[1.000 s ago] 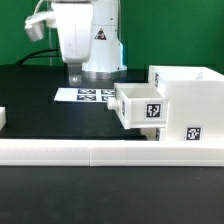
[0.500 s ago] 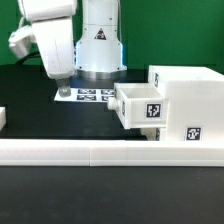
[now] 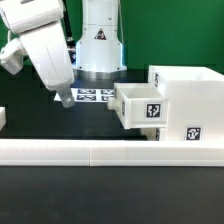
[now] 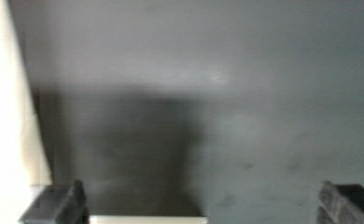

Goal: Assemble drawer

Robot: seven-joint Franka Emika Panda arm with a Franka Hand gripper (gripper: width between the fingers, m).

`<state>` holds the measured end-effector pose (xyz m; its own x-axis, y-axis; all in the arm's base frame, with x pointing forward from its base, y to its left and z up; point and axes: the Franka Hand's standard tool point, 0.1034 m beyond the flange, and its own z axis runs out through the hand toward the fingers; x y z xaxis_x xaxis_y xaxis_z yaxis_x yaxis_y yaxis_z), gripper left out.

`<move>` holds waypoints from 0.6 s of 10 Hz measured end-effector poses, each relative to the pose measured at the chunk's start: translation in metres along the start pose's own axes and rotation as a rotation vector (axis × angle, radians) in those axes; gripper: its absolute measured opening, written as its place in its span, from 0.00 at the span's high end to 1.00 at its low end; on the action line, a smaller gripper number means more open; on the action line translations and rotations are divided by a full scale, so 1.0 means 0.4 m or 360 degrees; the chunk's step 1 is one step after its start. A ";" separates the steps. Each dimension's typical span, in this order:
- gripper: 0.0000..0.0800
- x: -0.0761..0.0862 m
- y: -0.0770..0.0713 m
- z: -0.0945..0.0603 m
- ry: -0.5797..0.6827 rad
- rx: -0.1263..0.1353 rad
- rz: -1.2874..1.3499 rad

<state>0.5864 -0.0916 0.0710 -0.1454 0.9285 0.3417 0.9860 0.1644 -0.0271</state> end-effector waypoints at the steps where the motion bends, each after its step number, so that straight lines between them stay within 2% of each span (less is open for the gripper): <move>1: 0.19 0.015 0.022 0.006 0.0011 -0.0011 0.0010; 3: 0.19 0.054 0.046 0.030 0.0027 -0.0005 0.0020; 6: 0.19 0.047 0.044 0.028 0.0027 -0.0007 0.0029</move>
Offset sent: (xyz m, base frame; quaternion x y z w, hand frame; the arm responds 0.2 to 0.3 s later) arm 0.0000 0.0000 0.0000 0.0000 0.0000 0.0000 1.0000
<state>0.5999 -0.0677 0.0662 -0.1261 0.9255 0.3571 0.9888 0.1462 -0.0295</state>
